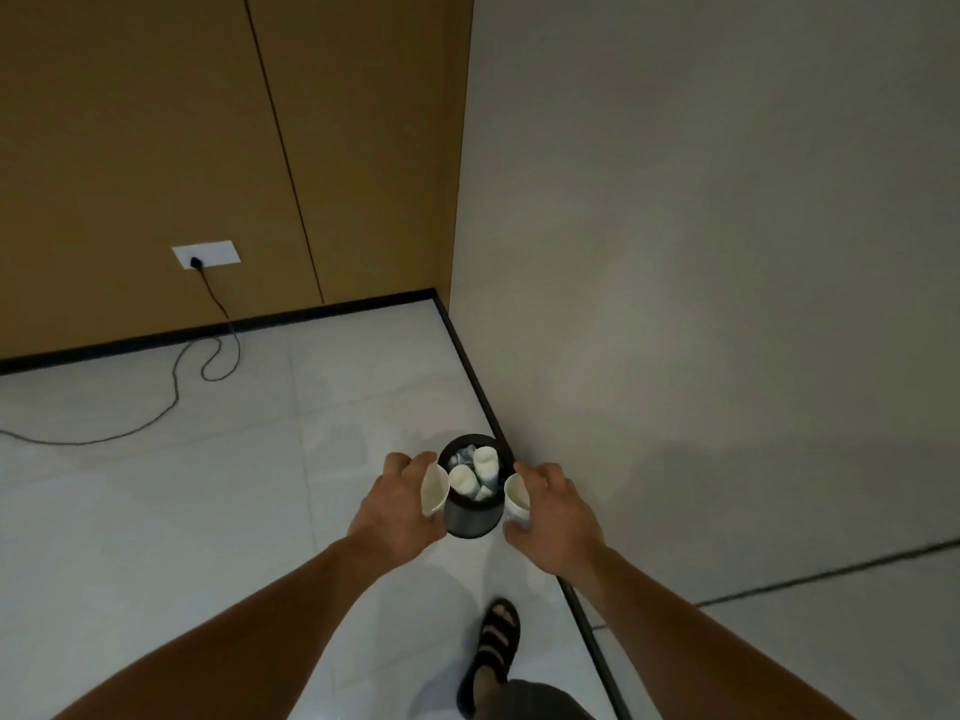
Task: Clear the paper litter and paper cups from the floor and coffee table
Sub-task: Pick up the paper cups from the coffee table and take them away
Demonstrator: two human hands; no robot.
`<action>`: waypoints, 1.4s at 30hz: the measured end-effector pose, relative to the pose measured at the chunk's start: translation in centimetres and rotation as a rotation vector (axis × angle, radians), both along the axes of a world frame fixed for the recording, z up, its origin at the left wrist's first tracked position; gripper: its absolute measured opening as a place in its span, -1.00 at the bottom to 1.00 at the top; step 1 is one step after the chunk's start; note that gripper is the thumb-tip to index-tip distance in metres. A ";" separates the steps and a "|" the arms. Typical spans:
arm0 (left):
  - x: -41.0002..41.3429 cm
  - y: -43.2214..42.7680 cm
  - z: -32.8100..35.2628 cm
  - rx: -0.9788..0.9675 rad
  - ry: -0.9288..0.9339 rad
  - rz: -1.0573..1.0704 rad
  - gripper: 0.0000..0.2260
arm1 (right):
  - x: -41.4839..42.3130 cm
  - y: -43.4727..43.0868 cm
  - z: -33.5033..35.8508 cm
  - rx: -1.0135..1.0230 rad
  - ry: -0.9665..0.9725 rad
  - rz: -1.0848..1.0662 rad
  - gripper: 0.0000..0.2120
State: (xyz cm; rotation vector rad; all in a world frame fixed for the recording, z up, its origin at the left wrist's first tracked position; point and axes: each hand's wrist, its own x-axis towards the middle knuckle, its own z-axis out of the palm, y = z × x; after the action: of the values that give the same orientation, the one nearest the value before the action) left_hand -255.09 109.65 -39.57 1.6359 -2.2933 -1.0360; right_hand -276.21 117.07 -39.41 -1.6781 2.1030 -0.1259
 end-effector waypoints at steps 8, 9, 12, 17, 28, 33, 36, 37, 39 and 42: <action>-5.3 -8.9 -3.6 0.135 -0.017 0.177 -0.26 | -6.5 -13.5 -2.6 0.086 -0.014 0.128 -0.27; -5.7 -9.8 -4.5 0.157 -0.019 0.191 -0.26 | -7.2 -15.0 -3.3 0.092 -0.020 0.133 -0.27; -7.1 -13.3 -8.0 0.248 0.006 0.239 -0.24 | -8.9 -19.3 -5.9 0.108 -0.041 0.149 -0.28; -9.2 -20.0 -15.7 0.289 0.084 0.289 -0.19 | -10.7 -25.0 -12.9 0.172 -0.080 0.097 -0.31; -14.0 -25.0 -39.2 0.354 0.034 0.357 -0.24 | -12.3 -35.9 -35.6 0.239 -0.147 0.146 -0.29; -15.8 -22.6 -48.5 0.363 -0.020 0.354 -0.23 | -12.7 -36.2 -45.1 0.317 -0.156 0.276 -0.24; -16.7 -21.1 -51.2 0.339 -0.113 0.239 -0.21 | -12.8 -34.9 -48.6 0.340 -0.146 0.327 -0.23; -17.0 -20.6 -51.7 0.308 -0.129 0.198 -0.21 | -12.9 -34.3 -49.4 0.343 -0.135 0.362 -0.23; -17.6 -19.9 -52.5 0.234 -0.167 0.172 -0.20 | -13.4 -33.5 -50.4 0.344 -0.102 0.422 -0.23; -18.0 -19.3 -53.1 0.185 -0.281 0.162 -0.16 | -14.4 -32.9 -50.8 0.302 -0.014 0.512 -0.16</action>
State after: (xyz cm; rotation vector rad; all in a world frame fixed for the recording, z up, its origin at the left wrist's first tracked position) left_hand -273.13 90.37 -92.70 2.1245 -2.2322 -1.0681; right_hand -290.61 84.20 -90.23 -1.9437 1.5249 0.3198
